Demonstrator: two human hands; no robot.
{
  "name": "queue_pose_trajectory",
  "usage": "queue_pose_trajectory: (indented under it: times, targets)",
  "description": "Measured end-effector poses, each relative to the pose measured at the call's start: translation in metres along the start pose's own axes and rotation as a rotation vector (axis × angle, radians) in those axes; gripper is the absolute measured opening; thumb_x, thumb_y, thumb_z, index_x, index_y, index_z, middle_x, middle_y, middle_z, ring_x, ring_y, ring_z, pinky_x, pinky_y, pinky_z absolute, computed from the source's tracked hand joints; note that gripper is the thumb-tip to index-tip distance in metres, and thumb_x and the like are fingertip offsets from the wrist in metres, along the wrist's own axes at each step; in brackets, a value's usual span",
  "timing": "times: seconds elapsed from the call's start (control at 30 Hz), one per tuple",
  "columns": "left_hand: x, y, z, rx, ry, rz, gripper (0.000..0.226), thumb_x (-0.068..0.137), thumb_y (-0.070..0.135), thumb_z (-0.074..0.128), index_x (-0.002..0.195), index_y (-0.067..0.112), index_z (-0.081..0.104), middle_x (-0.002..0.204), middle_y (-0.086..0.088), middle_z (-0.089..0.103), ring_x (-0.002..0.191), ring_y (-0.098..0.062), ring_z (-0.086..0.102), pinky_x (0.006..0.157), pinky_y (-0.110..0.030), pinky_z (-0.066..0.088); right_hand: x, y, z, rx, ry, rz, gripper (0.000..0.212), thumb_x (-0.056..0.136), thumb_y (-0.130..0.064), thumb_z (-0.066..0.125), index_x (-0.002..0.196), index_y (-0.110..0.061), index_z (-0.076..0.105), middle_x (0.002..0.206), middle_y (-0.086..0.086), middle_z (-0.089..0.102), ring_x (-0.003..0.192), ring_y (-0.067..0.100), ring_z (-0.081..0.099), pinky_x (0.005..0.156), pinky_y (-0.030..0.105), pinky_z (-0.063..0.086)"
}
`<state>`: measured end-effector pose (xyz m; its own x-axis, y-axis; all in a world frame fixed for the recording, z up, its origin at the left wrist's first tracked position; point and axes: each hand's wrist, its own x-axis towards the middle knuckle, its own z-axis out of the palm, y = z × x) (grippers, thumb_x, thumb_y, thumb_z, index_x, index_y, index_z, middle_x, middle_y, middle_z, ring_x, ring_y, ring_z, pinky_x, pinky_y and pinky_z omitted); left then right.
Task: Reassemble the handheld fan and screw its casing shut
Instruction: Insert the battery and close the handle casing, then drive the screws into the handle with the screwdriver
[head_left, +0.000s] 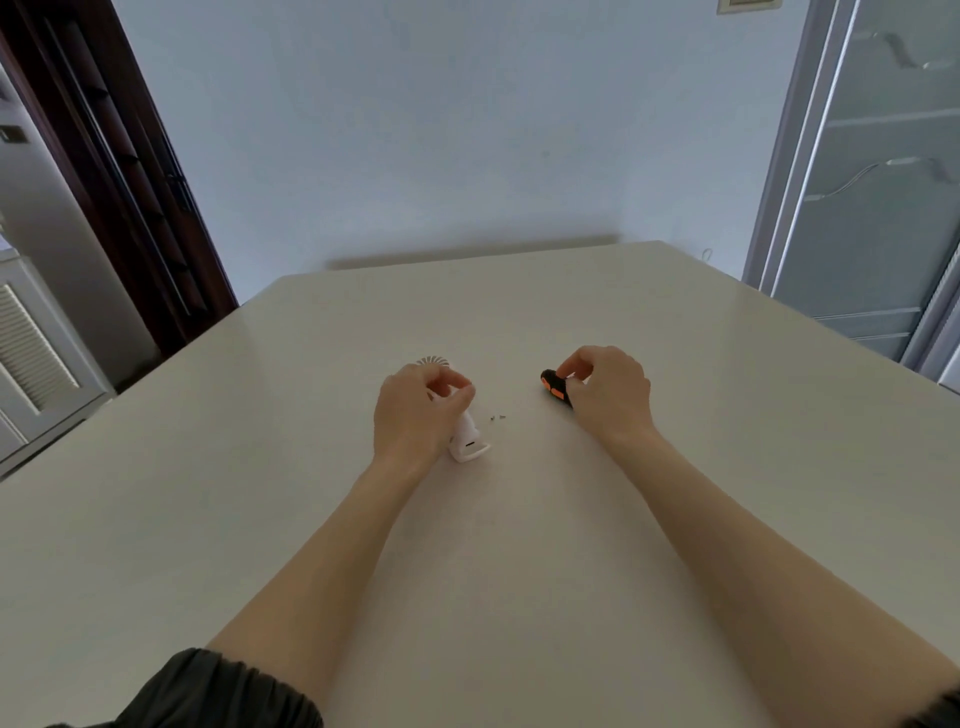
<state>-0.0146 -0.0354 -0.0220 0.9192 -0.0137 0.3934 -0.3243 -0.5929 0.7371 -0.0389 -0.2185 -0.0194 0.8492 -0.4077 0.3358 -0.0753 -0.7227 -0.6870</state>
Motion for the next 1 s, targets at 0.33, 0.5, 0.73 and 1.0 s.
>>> queue_pose_trajectory:
  times: [0.33,0.5,0.73,1.0]
  targets:
    - [0.007,0.019,0.016,0.357,-0.115,0.263,0.011,0.086,0.028,0.063,0.084,0.029,0.074,0.083,0.015,0.069,0.093,-0.014,0.055,0.088,-0.026,0.033,0.003,0.010,-0.034,0.114,-0.086,0.194,0.036,0.081,0.009,0.038,0.097,0.000,0.070,0.099,0.013,0.062,0.091,0.026,0.057,0.077,0.031,0.047]
    - [0.013,0.025,0.028,0.522,-0.204,0.227,0.017,0.087,0.022,0.059,0.093,0.027,0.073,0.097,0.010,0.071,0.110,-0.017,0.048,0.097,-0.027,0.020,0.011,0.021,-0.038,0.033,-0.185,0.295,0.031,0.081,0.007,0.047,0.108,0.006,0.063,0.112,0.018,0.065,0.105,0.032,0.059,0.088,0.036,0.051]
    - [0.021,0.023,0.034,0.637,-0.255,0.158,0.012,0.085,0.022,0.063,0.090,0.024,0.073,0.100,0.006,0.070,0.115,-0.020,0.047,0.101,-0.034,0.023,0.009,0.020,-0.036,-0.151,-0.313,0.318,0.026,0.082,-0.001,0.053,0.061,-0.008,0.037,0.065,0.006,0.044,0.060,0.022,0.045,0.043,0.020,0.026]
    - [0.021,0.026,0.040,0.783,-0.296,0.177,0.018,0.090,0.020,0.054,0.100,0.019,0.069,0.110,-0.002,0.067,0.118,-0.025,0.043,0.098,-0.037,0.026,0.010,0.023,-0.031,-0.198,-0.268,0.288,0.026,0.080,0.000,0.049,0.059,-0.008,0.036,0.062,0.005,0.040,0.050,0.016,0.037,0.043,0.021,0.025]
